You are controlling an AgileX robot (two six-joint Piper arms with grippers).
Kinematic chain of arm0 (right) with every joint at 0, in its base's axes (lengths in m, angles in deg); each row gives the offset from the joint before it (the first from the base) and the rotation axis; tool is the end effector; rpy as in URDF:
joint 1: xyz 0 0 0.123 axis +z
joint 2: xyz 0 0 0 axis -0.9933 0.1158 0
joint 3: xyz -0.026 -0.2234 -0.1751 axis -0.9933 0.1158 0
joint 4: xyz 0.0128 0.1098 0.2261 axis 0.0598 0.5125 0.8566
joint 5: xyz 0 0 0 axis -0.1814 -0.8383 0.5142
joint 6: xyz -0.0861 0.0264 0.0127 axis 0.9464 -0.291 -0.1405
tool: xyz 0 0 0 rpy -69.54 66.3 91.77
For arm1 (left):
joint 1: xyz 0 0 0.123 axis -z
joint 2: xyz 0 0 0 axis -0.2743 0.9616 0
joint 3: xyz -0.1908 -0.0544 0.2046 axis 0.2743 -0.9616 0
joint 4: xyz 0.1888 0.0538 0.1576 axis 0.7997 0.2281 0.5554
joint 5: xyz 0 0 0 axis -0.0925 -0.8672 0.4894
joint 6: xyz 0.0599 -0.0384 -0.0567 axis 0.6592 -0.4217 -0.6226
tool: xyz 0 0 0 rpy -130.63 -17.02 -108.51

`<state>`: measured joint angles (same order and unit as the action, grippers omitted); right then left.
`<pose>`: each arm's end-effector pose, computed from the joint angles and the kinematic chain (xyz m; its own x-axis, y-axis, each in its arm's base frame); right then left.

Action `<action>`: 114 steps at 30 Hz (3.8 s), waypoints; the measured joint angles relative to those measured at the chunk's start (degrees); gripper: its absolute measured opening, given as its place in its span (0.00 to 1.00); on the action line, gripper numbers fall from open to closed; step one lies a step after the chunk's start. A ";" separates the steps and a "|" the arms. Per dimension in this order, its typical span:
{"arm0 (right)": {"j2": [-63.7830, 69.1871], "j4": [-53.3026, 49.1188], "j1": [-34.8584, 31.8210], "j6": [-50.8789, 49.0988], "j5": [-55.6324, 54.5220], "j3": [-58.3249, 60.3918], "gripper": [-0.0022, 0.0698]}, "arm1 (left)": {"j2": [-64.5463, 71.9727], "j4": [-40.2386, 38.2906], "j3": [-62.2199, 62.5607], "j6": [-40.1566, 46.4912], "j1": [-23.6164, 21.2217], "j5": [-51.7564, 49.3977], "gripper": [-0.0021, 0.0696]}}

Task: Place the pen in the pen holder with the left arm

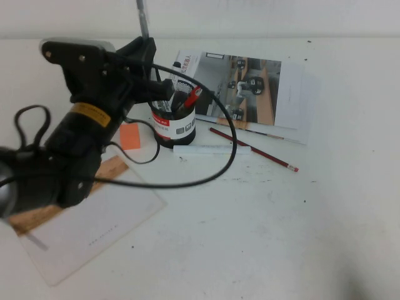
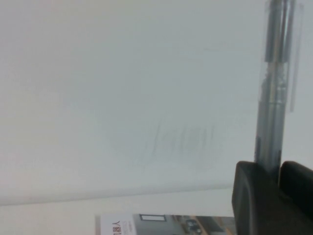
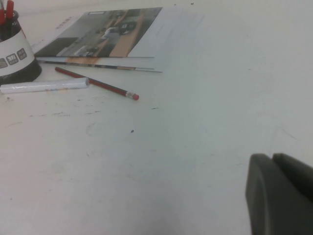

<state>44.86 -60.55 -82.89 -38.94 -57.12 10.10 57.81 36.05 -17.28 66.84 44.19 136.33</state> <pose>0.0525 0.0138 0.1737 -0.2761 0.1453 -0.9501 -0.1099 0.9773 0.1814 0.3170 -0.1705 0.2662 0.0970 -0.1790 -0.9790 0.4875 0.8662 -0.1101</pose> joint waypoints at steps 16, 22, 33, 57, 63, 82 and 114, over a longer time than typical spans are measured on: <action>0.00 0.00 0.00 0.00 0.00 0.00 0.00 | 13.83 2.55 8.42 -1.01 -1.12 0.85 0.09; 0.00 0.00 0.00 0.00 0.00 0.00 0.00 | 15.24 2.55 8.42 0.30 -1.12 0.01 0.09; 0.00 0.00 0.00 0.00 0.00 0.00 0.00 | 16.19 2.44 8.42 0.52 -1.12 -1.10 0.09; 0.00 0.00 0.00 0.00 0.00 0.00 0.00 | -9.38 6.23 7.54 5.30 -1.12 -32.89 0.06; 0.00 0.00 0.00 0.00 0.00 0.00 0.00 | -28.31 6.98 -2.52 5.44 -1.12 -35.51 0.04; 0.00 0.00 0.00 0.00 0.00 0.00 0.00 | -63.90 7.21 -26.17 2.04 -1.12 -56.21 0.03; 0.00 0.00 0.00 0.00 0.00 0.00 0.00 | -96.51 0.51 -50.81 1.14 -23.91 -71.58 0.03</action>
<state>44.86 -60.55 -82.89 -38.94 -57.12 10.10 -38.70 36.56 -68.10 67.98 20.28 64.75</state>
